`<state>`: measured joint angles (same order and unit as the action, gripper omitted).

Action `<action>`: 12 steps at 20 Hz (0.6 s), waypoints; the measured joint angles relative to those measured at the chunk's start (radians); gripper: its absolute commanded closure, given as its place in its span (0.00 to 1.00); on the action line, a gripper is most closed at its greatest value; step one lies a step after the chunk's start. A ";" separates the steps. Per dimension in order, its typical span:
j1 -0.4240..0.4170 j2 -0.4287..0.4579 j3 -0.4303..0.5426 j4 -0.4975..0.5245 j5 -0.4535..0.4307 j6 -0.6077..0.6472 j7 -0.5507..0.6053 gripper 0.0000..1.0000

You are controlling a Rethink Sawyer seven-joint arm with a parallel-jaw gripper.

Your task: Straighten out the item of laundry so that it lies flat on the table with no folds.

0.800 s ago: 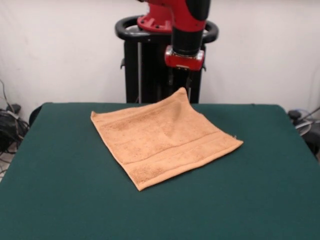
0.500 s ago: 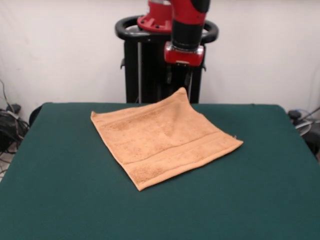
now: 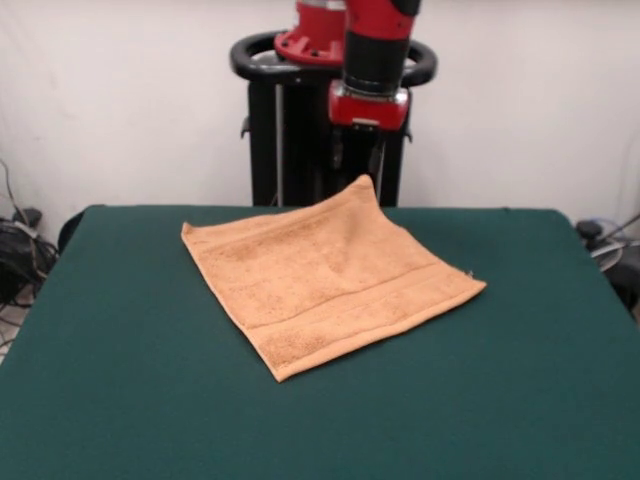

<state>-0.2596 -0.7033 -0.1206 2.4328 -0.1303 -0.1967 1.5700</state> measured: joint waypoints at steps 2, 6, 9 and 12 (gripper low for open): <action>0.014 0.040 0.000 -0.012 0.020 -0.047 0.000 0.00; 0.049 0.117 0.000 -0.045 0.074 -0.129 0.000 0.00; 0.072 0.166 0.001 -0.069 0.112 -0.174 0.000 0.00; 0.078 0.223 0.001 -0.096 0.134 -0.227 0.000 0.00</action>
<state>-0.1820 -0.4804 -0.1198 2.3368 0.0040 -0.4238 1.5700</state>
